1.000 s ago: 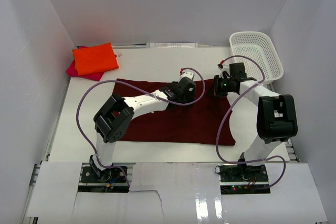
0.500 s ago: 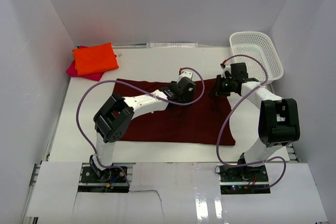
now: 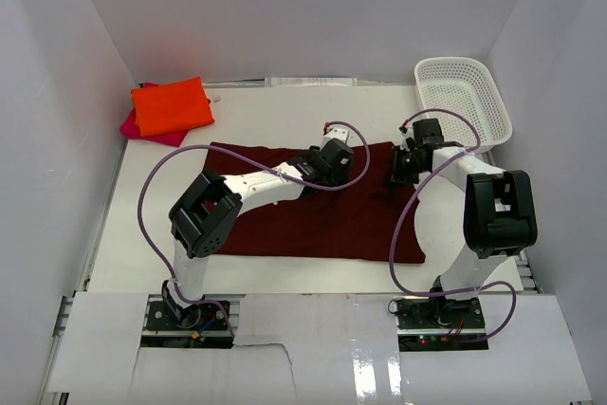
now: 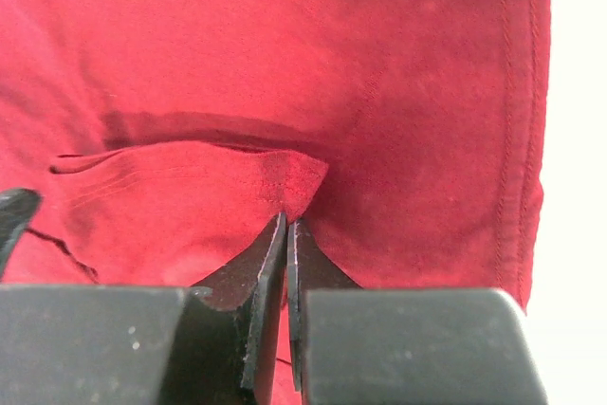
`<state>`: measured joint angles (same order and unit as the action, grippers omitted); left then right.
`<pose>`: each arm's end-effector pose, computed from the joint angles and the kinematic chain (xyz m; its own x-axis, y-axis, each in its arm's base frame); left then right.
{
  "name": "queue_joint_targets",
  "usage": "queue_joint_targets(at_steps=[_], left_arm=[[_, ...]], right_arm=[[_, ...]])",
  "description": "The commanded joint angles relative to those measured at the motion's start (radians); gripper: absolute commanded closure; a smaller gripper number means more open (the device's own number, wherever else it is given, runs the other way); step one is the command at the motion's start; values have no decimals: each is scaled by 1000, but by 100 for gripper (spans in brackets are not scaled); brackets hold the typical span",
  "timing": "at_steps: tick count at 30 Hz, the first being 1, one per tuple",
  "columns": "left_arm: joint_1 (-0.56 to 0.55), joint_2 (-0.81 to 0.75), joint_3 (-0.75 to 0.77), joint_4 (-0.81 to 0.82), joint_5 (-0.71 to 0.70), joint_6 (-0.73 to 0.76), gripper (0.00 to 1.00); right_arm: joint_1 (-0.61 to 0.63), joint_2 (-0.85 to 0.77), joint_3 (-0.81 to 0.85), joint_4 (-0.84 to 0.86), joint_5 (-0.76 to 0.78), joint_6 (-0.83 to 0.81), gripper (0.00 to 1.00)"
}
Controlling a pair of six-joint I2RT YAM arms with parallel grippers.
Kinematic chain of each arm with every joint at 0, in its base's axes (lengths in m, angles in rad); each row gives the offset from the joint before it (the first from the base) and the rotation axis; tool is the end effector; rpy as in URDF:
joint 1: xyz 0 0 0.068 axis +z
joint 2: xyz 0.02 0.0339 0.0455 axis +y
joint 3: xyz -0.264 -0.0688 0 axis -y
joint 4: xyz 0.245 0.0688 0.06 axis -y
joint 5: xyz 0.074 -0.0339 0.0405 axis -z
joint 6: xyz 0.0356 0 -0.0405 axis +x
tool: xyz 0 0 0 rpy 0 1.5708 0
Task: Fold and stack the t-shirts
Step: Grap the side of the flattened tshirt furthest away from the robot with both arms
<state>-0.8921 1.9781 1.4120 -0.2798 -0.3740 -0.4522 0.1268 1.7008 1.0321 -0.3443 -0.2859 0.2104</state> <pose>0.2829 -0.3301 0.1949 -0.6729 0.1864 -0.7159 0.3096 0.9499 -0.0437 0.3369 0.0531 0.1787 -0.8793 0.0899 -0.4677 -0.0877 0.9347 0.3445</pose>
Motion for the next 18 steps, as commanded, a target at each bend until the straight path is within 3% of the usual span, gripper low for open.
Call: queue_joint_targets(at_steps=[1,13,18], left_arm=[[-2,-21,15,18,-6,10,28],[-2,10,39,25,41,10,29],[-2,28,48,54,144,27,38]], right_arm=[[4,14,20,-58,59,18,92],[4,-38,-49,-87,113,38,92],[4,-29,-38,-85,105,34,92]])
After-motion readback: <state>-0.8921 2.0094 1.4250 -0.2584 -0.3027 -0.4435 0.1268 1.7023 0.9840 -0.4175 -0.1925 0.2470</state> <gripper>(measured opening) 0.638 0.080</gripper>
